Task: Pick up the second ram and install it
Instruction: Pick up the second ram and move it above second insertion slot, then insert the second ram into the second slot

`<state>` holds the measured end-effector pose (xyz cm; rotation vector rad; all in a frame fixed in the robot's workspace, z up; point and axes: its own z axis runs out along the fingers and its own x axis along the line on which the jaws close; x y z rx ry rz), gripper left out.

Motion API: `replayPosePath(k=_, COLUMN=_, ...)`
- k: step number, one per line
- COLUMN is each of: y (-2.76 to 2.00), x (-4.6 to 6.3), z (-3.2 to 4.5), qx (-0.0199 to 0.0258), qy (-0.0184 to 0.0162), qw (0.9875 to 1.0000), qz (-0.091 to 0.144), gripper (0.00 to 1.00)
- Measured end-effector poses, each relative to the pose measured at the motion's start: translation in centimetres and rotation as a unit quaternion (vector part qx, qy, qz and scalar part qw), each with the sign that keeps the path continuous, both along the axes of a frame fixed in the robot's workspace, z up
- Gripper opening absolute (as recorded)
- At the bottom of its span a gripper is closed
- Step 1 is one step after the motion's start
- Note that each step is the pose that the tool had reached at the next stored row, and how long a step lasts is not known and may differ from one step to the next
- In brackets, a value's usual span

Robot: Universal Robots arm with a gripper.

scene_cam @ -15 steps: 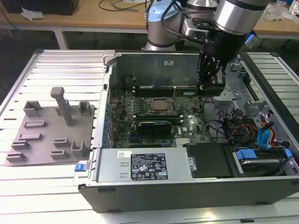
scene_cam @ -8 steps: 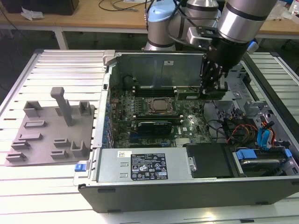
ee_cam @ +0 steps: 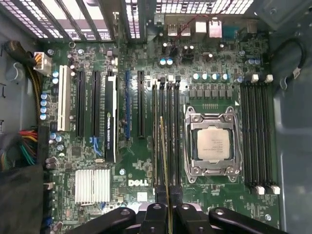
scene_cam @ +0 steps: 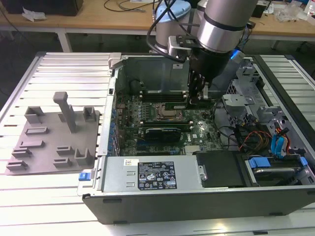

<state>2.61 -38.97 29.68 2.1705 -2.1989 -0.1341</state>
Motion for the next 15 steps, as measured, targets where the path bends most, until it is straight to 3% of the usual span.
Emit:
replayPosePath(k=11, y=0.01, x=0.00, z=-0.02, qx=0.0002, qy=-0.0001, qw=1.0000, qz=0.000, gripper=0.11)
replayPosePath(k=15, y=0.04, x=-0.92, z=-0.12, qx=0.0002, qy=-0.0001, qw=1.0000, qz=0.000, gripper=0.11)
